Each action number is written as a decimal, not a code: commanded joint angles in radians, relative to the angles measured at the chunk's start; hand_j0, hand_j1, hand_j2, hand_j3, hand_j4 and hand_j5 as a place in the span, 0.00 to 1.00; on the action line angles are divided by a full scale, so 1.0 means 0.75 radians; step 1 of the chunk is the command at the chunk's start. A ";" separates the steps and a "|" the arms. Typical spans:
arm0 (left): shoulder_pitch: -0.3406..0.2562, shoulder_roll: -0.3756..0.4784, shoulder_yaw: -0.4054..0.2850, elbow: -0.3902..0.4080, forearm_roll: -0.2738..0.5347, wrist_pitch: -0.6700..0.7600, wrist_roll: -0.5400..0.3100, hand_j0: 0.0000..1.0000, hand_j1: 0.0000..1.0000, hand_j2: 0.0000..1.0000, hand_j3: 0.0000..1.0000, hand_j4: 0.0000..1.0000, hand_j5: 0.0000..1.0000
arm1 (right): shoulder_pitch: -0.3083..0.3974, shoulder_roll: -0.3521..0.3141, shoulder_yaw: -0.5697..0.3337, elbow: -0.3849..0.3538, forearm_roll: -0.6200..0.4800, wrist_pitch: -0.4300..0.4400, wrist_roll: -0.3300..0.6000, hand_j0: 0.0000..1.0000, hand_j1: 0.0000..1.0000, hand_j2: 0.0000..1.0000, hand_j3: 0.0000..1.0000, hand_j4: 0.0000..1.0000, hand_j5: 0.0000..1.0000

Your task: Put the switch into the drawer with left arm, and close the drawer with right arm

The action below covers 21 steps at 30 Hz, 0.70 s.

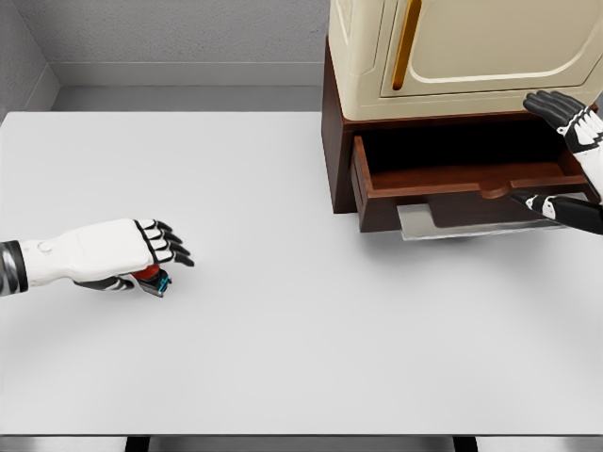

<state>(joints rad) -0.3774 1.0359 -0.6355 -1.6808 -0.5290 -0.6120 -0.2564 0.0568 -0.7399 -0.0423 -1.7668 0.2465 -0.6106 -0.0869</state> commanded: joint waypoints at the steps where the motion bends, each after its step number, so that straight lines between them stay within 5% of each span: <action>1: 0.000 0.001 0.001 0.001 0.002 0.002 -0.006 0.70 0.70 0.70 0.70 0.70 0.70 | 0.000 -0.001 -0.001 0.000 -0.008 0.000 -0.001 1.00 1.00 1.00 1.00 1.00 1.00; 11: -0.002 0.001 0.001 -0.005 0.006 0.002 -0.008 0.70 0.70 0.70 0.70 0.70 0.70 | 0.000 -0.001 -0.001 0.000 -0.008 0.000 -0.001 1.00 1.00 1.00 1.00 1.00 1.00; 21: -0.002 0.003 0.001 -0.007 0.018 0.002 -0.012 0.55 0.55 0.55 0.55 0.55 0.55 | 0.000 -0.001 -0.001 0.000 -0.008 0.000 -0.001 1.00 1.00 1.00 1.00 1.00 1.00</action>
<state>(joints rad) -0.3804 1.0362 -0.6356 -1.6853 -0.5239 -0.6121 -0.2655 0.0568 -0.7399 -0.0426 -1.7668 0.2465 -0.6106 -0.0869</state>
